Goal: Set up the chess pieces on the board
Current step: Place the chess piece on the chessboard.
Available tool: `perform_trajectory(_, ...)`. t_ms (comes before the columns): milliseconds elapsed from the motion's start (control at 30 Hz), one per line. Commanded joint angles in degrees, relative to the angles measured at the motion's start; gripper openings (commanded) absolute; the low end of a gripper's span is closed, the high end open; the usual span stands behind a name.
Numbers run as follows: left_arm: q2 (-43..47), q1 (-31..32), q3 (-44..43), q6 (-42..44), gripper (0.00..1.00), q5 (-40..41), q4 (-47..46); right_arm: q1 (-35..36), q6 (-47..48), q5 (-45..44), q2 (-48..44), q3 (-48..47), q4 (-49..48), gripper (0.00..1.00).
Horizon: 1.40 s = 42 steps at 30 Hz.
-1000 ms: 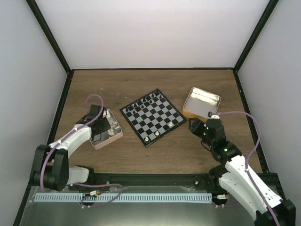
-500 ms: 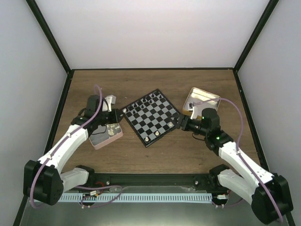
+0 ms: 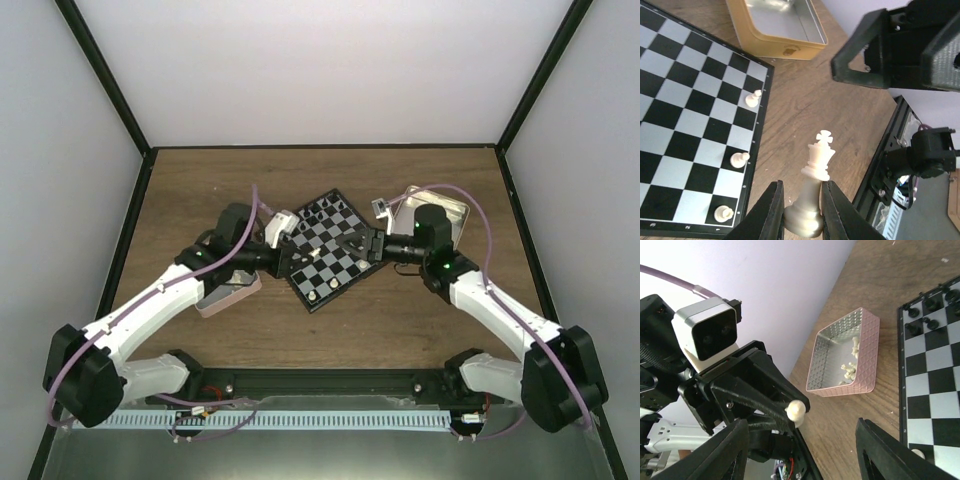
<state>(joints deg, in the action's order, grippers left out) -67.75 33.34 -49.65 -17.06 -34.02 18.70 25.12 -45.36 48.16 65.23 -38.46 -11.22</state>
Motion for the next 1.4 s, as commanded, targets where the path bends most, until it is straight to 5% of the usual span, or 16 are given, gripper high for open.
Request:
perform_trajectory(0,-1.6,2.0,-2.0,3.1,0.1,-1.8,-1.8,2.7,0.2,2.2,2.3,-3.8,0.6,0.59)
perform_trajectory(367,-3.0,3.3,-2.7,4.3,0.11,-2.0,-1.8,8.1,0.5,1.5,6.3,-4.7,0.7,0.53)
perform_trajectory(900,-2.5,3.7,-1.8,4.3,0.11,-1.7,-2.2,8.4,-3.4,-0.2,7.1,-3.1,-2.1,0.11)
perform_trajectory(1133,-3.1,3.7,-2.0,2.8,0.56,8.9,-0.6,8.4,0.2,-11.9,5.4,-2.9,2.6,0.09)
perform_trajectory(1367,-2.1,3.7,-0.8,-0.9,0.67,22.4,-0.6,8.4,9.5,-32.2,4.5,-3.8,13.7,0.09)
